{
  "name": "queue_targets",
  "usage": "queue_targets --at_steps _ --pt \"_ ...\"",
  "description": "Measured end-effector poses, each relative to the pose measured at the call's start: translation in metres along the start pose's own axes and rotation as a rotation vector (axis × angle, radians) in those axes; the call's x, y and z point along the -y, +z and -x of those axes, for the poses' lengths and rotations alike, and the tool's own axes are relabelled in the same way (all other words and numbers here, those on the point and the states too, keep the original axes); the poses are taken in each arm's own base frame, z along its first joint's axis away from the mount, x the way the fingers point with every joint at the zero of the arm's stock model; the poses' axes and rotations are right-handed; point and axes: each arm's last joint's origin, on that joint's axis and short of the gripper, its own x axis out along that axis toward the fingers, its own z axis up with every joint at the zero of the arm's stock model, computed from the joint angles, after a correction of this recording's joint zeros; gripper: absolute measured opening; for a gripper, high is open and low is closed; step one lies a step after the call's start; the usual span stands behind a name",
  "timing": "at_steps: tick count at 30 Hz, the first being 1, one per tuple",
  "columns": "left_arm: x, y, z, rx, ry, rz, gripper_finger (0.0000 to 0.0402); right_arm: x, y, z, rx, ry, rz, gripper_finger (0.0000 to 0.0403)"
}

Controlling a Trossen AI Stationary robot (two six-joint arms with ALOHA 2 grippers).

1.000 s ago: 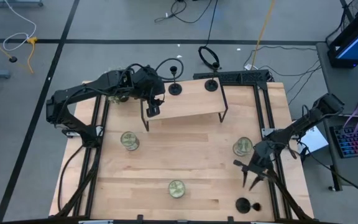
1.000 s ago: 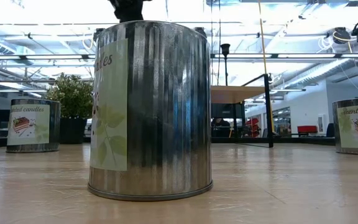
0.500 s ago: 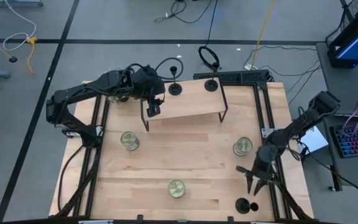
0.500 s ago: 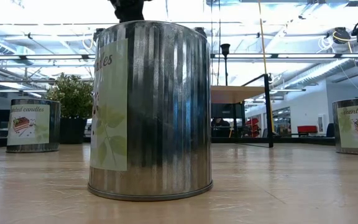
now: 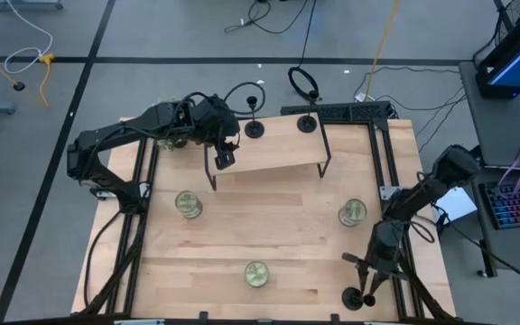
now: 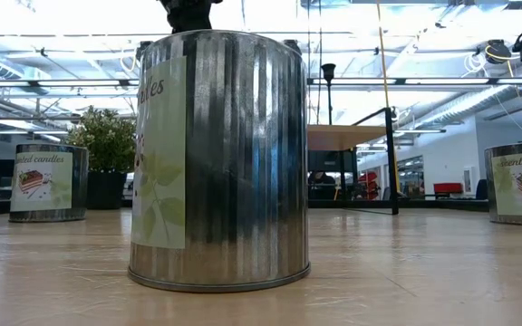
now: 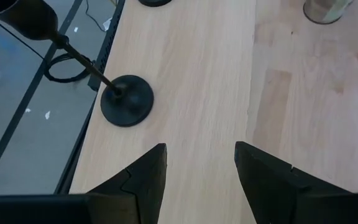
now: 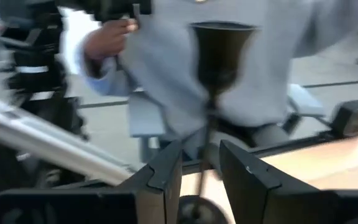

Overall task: Pick & Place candle stick holders
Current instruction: Put the black candle holder on the shelf aligned with the black candle holders

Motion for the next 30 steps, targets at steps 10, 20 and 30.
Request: queue_targets --at_steps 10,20,30 --pt "0.0 0.0 0.0 0.0 0.0 0.001 0.0198 0.011 0.004 -0.029 -0.01 0.0 -0.131 0.01" --pt "0.0 0.002 0.0 0.016 0.001 0.002 0.0198 0.004 -0.003 -0.025 -0.042 0.018 -0.165 0.01" --pt "0.0 0.002 0.0 0.017 0.001 0.007 0.0198 0.006 0.002 -0.028 -0.017 0.018 -0.106 0.0099"
